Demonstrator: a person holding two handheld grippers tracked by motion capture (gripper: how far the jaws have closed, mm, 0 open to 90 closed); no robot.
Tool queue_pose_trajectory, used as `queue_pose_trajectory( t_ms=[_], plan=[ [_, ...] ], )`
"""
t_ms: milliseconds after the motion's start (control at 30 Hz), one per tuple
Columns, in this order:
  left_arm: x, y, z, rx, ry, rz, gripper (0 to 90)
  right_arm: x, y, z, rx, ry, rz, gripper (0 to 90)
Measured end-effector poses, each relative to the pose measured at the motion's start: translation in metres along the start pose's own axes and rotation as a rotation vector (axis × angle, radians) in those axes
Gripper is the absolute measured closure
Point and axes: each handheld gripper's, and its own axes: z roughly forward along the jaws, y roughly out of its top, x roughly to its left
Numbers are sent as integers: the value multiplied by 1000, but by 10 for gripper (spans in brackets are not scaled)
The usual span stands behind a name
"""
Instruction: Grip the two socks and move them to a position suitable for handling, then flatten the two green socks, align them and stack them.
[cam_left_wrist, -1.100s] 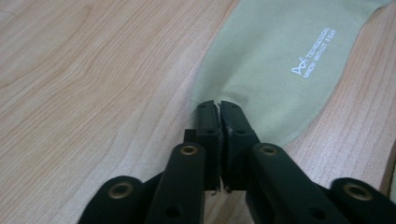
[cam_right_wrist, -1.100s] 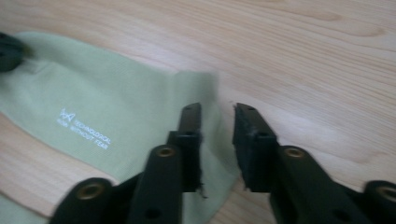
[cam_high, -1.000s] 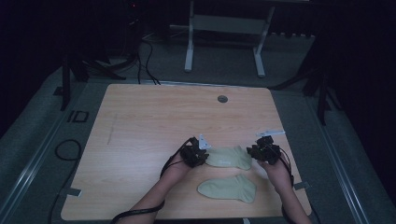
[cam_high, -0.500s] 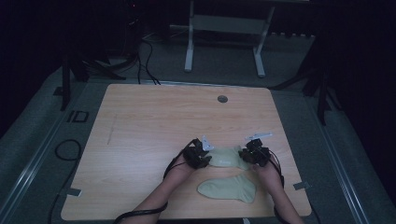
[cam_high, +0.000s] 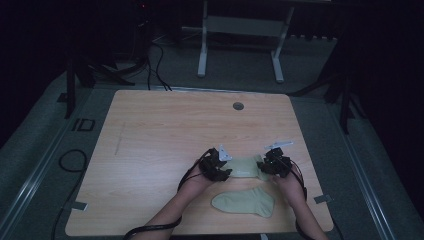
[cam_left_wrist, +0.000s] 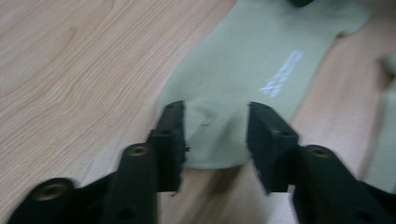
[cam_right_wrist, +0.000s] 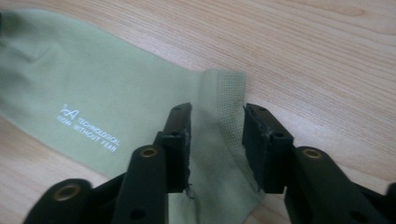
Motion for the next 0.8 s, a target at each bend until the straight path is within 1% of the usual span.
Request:
queue_pose_trajectory(
  t_ms=[33, 67, 100, 133, 167, 233, 300, 333, 400, 433, 467, 500, 533, 600, 667, 700, 733, 800],
  plan=[
    [-1, 1, -5, -10, -8, -7, 493, 0, 0, -2, -4, 3, -4, 600],
    [-3, 1, -11, -8, -15, -6, 469, 0, 0, -5, -8, 1, -6, 586],
    [-3, 1, -11, -8, -15, -6, 446, 0, 0, -5, -8, 1, -6, 586],
    [-6, 1, -21, -6, -24, -2, 446, 0, 1, -9, -11, 6, -4, 569],
    [-7, 0, -27, -10, -29, 2, 433, 3, -1, -18, -28, 9, -13, 561],
    [-11, -4, -38, -24, -51, -4, 433, 7, -3, -27, -37, 17, -29, 556],
    [-16, -10, -48, -31, -57, -8, 434, 12, -9, -36, -48, 31, -38, 556],
    [-18, -14, -52, -39, -77, -12, 435, 15, -12, -41, -52, 41, -43, 556],
    [-22, -22, -58, -34, -94, -11, 449, 18, -20, -48, -52, 60, -45, 556],
    [-24, -26, -60, -31, -104, -17, 449, 19, -25, -50, -50, 67, -48, 556],
    [-24, -26, -60, -31, -104, -17, 449, 19, -25, -50, -50, 67, -48, 556],
    [-26, -34, -62, -19, -113, -36, 449, 20, -30, -53, -50, 74, -47, 556],
    [-28, -36, -63, -12, -108, -32, 463, 21, -39, -56, -44, 85, -49, 556],
    [-33, -43, -63, -2, -112, -13, 481, 23, -48, -60, -42, 87, -52, 556],
    [-36, -50, -60, 17, -111, -6, 497, 25, -57, -62, -33, 100, -50, 554],
    [-37, -52, -60, 22, -114, -8, 510, 26, -65, -62, -25, 104, -43, 551],
    [-38, -55, -59, 26, -119, -16, 510, 26, -65, -62, -25, 104, -43, 551],
    [-40, -58, -56, 40, -123, -23, 543, 29, -72, -61, -15, 98, -45, 552]
  ],
)
